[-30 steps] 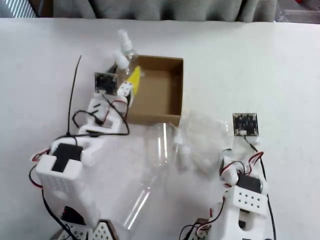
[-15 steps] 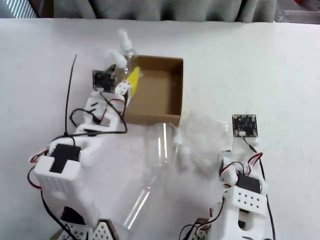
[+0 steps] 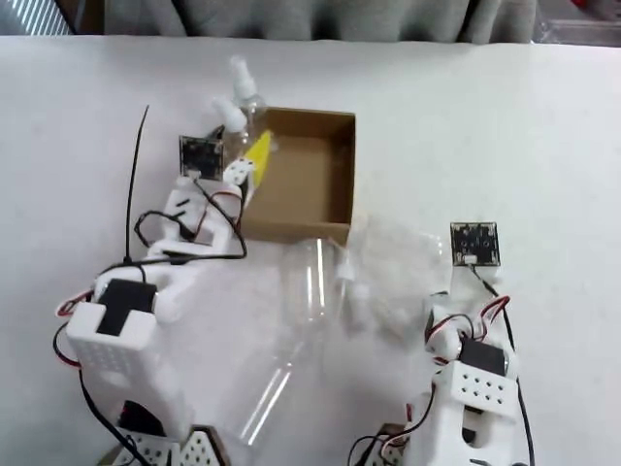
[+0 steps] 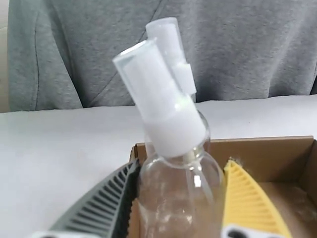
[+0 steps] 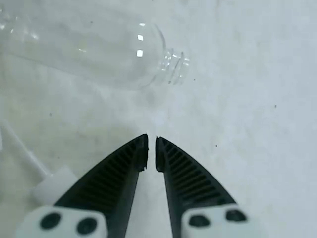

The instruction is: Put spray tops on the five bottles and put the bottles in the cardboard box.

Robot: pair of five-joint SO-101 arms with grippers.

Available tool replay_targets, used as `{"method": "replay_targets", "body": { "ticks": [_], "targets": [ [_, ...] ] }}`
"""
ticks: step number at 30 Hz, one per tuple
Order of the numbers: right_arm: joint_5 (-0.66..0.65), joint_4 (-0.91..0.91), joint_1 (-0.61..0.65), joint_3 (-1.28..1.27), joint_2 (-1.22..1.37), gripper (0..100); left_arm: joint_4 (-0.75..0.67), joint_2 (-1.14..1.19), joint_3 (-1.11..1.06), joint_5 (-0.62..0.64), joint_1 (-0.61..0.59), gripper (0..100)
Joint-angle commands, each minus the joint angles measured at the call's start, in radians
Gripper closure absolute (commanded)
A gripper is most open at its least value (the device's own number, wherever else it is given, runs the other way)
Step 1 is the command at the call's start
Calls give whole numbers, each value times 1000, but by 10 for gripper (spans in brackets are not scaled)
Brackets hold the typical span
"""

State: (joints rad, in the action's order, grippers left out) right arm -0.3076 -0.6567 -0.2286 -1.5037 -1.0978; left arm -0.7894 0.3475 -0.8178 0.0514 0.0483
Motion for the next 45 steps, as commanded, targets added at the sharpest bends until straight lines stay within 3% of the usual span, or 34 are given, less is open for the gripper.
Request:
{"method": "replay_targets", "body": {
  "ticks": [1, 5, 19, 25, 29, 34, 45],
  "targets": [
    [-11, 19, -5, 11, -18, 983, 12, -7, 25, -2, -10, 658],
    [-11, 19, -5, 11, -18, 983, 32, -7, 25, -2, -10, 583],
    [-11, 45, -5, 9, -18, 983, 89, -193, -100, 38, -10, 597],
    [-11, 45, -4, 8, -16, 983, 390, -344, -110, 38, -12, 609],
    [-11, 45, -4, 8, -16, 983, 689, -487, -112, 31, -12, 648],
    [-11, 45, -4, 8, -16, 983, 1054, -693, -104, -143, -16, 717],
    [-11, 45, -4, 8, -16, 983, 1511, -1010, -104, -181, -10, 917]
  ]
}}
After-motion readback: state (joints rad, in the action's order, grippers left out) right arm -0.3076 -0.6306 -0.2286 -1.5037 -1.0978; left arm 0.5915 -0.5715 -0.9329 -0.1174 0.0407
